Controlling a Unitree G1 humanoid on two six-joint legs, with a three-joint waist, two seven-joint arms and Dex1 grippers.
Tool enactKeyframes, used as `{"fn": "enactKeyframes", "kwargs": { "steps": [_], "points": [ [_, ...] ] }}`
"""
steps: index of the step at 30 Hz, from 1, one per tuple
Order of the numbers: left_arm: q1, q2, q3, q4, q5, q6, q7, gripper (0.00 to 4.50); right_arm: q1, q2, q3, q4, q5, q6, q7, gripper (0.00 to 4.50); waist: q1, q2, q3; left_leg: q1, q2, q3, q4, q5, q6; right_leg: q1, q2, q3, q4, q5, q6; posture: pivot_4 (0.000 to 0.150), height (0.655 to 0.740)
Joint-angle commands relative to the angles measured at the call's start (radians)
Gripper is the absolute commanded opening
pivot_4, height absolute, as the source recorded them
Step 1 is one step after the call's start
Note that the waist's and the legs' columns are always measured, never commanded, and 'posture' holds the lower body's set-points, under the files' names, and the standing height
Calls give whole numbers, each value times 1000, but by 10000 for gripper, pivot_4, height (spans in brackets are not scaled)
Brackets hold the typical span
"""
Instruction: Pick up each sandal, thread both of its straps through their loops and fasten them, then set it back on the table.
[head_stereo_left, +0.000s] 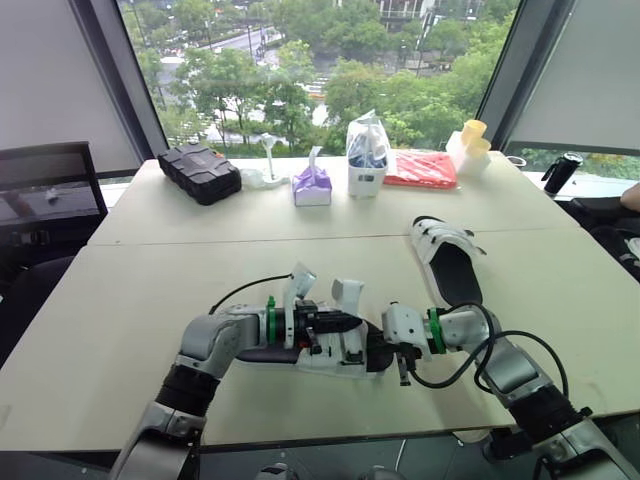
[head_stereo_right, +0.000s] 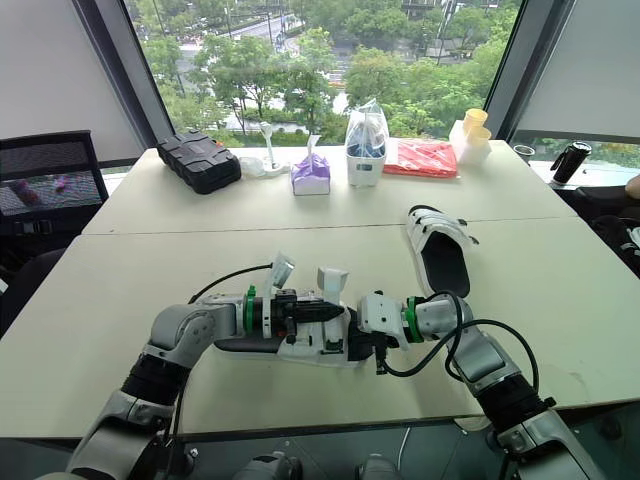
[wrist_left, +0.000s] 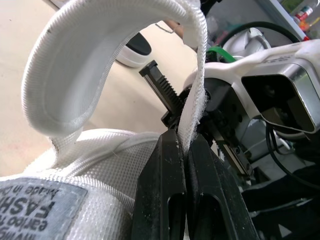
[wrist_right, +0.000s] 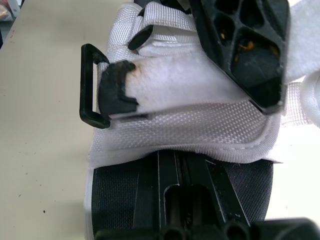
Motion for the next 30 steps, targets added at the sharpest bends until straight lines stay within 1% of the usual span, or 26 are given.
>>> {"fn": "enactKeyframes", "kwargs": {
  "steps": [1, 6, 10, 14, 21, 24, 28, 30],
  "points": [
    [-7, -10, 9, 16, 17, -18, 14, 498, 45, -2, 80, 53, -65, 37, 25, 0, 0, 0, 0, 0, 0, 0, 0, 0, 0, 0, 0, 0, 0, 0, 0, 1500, 7400],
    [-3, 17, 0, -9, -5, 1, -40, 498, 48, -4, 80, 51, -64, 37, 27, 0, 0, 0, 0, 0, 0, 0, 0, 0, 0, 0, 0, 0, 0, 0, 0, 1500, 7400],
    [19, 64, -12, -69, -56, 59, -117, 498, 50, -5, 81, 50, -65, 38, 27, 0, -4, 0, 0, -1, 0, 0, -1, 0, 0, 0, 0, 0, 0, 1, -1, 1500, 7400],
    [36, 86, -21, -113, -84, 99, -137, 498, 56, -6, 81, 43, -65, 39, 26, 0, -5, 0, 0, -1, 0, 0, -3, 0, 0, -1, 0, 0, -2, 1, -1, 1500, 7400],
    [49, 102, -36, -133, -65, 82, -137, 498, 58, -5, 82, 40, -65, 40, 27, 0, -5, 0, 0, -1, 0, 0, -4, 0, 0, -1, 0, 0, -3, 1, -1, 1500, 7400],
    [52, 100, -51, -108, 0, -10, -124, 498, 56, -1, 85, 41, -66, 41, 26, 0, -4, 0, 0, -1, 0, 0, -4, 0, 0, -1, 0, 0, -3, 1, -1, 1500, 7400],
    [66, 77, -58, -67, 103, -196, -93, 498, 57, 0, 85, 40, -65, 42, 26, 0, -3, 0, 0, -1, 1, 0, -4, 0, 0, -1, 0, 0, -3, 1, -2, 1500, 7400],
    [74, 69, -56, -51, 135, -259, -82, 498, 56, 1, 85, 41, -65, 41, 26, 0, -3, 0, 0, -1, 1, 0, -4, 0, 0, -1, 0, 0, -3, 1, -2, 1500, 7400]
  ]
}}
